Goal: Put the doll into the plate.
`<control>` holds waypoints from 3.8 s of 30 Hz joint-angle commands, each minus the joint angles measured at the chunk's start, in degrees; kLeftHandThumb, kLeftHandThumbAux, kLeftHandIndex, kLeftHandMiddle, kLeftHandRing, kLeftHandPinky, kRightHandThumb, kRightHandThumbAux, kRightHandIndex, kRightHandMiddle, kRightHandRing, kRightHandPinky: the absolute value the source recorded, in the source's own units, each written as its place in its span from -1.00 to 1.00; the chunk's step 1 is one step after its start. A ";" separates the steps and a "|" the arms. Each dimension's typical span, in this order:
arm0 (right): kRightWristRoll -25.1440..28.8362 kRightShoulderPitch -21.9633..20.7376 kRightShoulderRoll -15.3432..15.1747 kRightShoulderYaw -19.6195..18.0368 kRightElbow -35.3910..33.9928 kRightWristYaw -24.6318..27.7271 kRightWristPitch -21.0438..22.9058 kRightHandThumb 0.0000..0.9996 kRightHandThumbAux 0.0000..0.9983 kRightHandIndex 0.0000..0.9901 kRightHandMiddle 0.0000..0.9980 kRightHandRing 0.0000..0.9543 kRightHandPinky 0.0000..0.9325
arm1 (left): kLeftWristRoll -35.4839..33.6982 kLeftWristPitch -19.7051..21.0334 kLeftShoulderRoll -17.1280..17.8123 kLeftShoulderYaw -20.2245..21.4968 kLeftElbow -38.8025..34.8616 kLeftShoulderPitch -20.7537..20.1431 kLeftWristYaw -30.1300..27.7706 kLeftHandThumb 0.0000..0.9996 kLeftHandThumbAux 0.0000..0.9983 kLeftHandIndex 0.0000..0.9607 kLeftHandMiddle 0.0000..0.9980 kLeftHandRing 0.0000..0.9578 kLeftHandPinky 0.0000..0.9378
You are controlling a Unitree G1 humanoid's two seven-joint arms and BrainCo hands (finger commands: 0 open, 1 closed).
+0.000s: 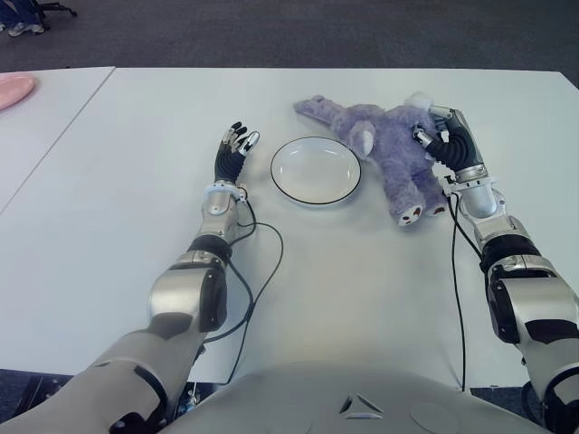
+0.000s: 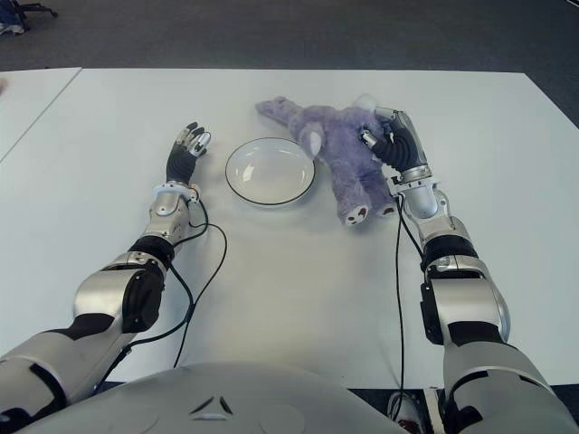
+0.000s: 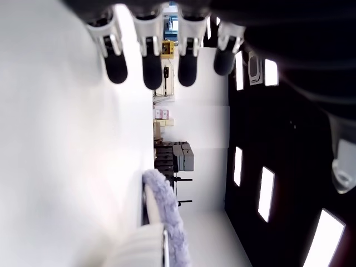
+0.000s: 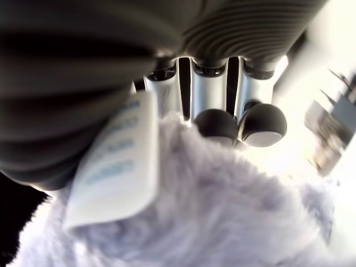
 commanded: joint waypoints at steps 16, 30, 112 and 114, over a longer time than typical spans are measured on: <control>-9.32 -4.40 0.63 3.93 -4.05 -13.84 -3.11 -1.00 0.46 0.77 0.85 0.90 0.93 | -0.11 7.33 -3.71 0.06 7.45 10.23 -0.64 -1.00 -0.05 -0.77 -0.74 -0.73 -0.69; -12.18 -6.19 1.86 6.17 -5.14 -18.61 -3.75 -1.00 0.57 0.83 0.87 0.93 0.96 | -0.36 6.94 -4.10 0.26 7.42 10.16 -0.96 -1.00 -0.02 -0.76 -0.74 -0.74 -0.71; -10.76 -5.10 0.41 10.96 -13.46 3.13 5.01 -0.67 -0.22 -1.00 -1.00 -1.00 -1.00 | 0.39 7.44 -3.29 -0.34 7.44 10.40 -0.81 -1.00 0.01 -0.78 -0.75 -0.75 -0.74; -11.58 -4.98 -0.05 11.16 -12.26 1.86 4.79 -0.68 -0.20 -1.00 -1.00 -1.00 -1.00 | 0.39 7.24 -3.29 -0.35 7.43 10.48 -0.77 -1.00 0.02 -0.76 -0.74 -0.74 -0.74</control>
